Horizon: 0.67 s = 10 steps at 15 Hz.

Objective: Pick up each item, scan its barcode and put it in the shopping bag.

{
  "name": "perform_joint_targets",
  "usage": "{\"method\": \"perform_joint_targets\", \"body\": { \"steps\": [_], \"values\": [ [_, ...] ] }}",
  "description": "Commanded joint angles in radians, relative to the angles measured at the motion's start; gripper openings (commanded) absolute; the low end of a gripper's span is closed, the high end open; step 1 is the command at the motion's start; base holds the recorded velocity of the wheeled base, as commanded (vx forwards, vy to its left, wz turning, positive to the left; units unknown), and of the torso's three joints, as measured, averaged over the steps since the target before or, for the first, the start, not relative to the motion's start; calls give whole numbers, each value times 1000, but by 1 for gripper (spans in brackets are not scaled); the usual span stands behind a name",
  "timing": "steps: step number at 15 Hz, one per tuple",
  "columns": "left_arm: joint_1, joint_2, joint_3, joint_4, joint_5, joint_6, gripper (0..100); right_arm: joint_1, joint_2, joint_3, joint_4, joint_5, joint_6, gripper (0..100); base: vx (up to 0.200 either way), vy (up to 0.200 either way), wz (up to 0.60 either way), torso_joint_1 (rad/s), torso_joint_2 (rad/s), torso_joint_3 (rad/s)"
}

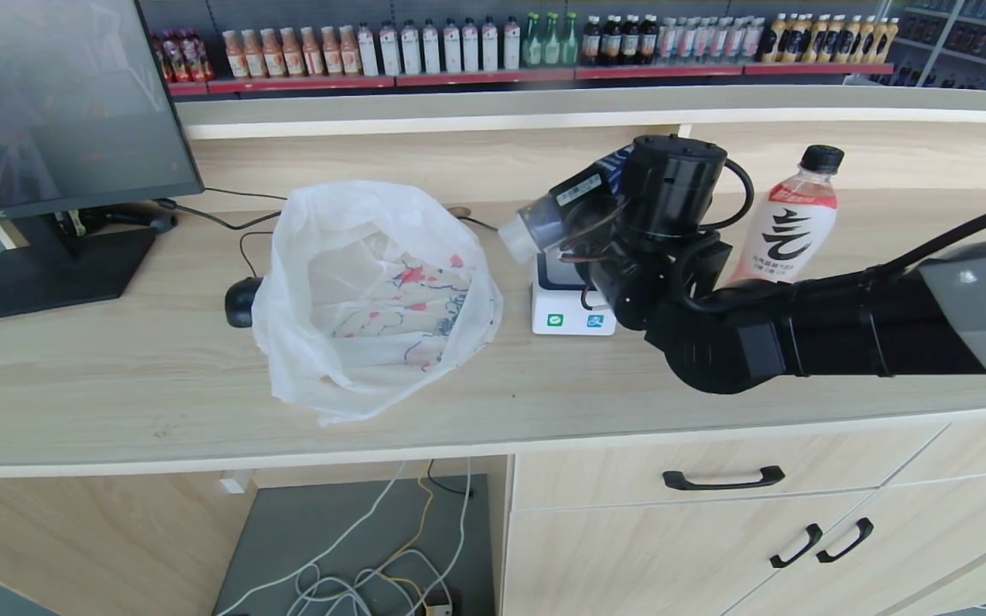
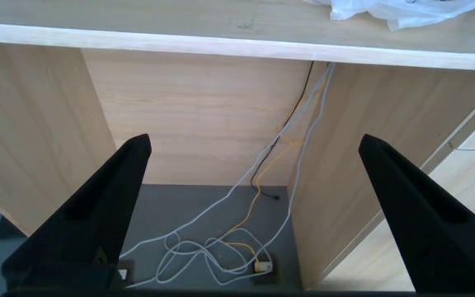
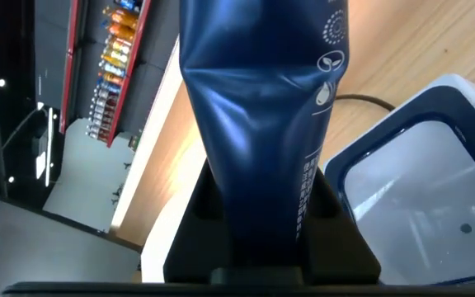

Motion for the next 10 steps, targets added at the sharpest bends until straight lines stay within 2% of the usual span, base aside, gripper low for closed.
{"method": "perform_joint_targets", "body": {
  "steps": [1, 10],
  "values": [
    [0, 0, 0, 0, 0, 0, 100, -17, 33, -38, -3, -1, 10, 0, 0, 0, 0, 0, 0, 0],
    [0, 0, 0, 0, 0, 0, 100, -51, 73, -67, -1, -9, 71, 0, 0, 0, 0, 0, 0, 0]
  ]
}}
